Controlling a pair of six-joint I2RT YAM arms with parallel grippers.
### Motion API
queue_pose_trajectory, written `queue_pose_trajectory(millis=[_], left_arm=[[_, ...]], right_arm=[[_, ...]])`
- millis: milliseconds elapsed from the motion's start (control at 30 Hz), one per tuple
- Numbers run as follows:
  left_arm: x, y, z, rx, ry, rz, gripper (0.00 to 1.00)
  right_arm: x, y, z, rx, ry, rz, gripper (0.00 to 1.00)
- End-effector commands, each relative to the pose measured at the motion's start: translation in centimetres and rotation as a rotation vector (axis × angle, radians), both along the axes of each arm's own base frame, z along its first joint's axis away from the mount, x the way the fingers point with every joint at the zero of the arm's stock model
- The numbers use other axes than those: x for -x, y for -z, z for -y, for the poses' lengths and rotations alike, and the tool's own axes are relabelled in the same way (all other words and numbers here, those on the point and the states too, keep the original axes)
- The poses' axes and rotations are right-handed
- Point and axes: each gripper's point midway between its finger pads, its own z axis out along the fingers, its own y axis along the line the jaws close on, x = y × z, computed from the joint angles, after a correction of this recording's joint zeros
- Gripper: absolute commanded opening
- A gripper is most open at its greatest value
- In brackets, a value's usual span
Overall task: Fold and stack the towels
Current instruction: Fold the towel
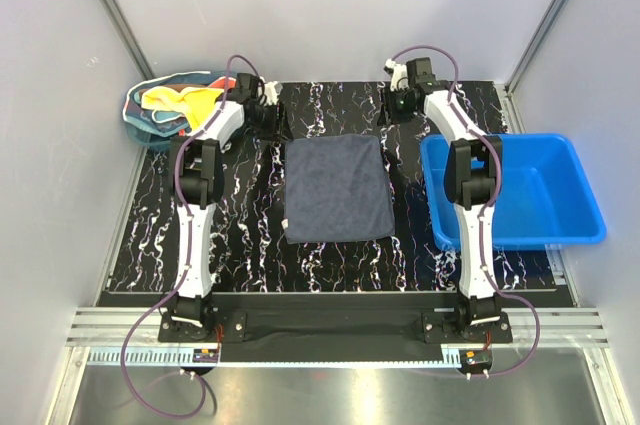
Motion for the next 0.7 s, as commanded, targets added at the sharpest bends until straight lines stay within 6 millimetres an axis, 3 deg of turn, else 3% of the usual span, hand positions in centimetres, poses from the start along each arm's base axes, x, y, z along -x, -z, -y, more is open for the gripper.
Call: queue_pose_trajectory(millis=[0, 200, 667], left_arm=[[-0.3, -0.7, -0.4, -0.006, 0.023, 0.012, 0.55], [-0.7, -0.3, -0.5, -0.018, 0.007, 0.007, 0.50], [-1.0, 0.2, 0.6, -0.001, 0.004, -0.011, 0.45]], right_arm=[[2.1, 1.6, -1.9, -0.041, -0.139, -0.125, 0.41], [2.4, 3.7, -2.0, -0.034, -0.167, -0.183, 0.41], [3.0, 4.8, -2.4, -0.054, -0.196, -0.217, 0.40]])
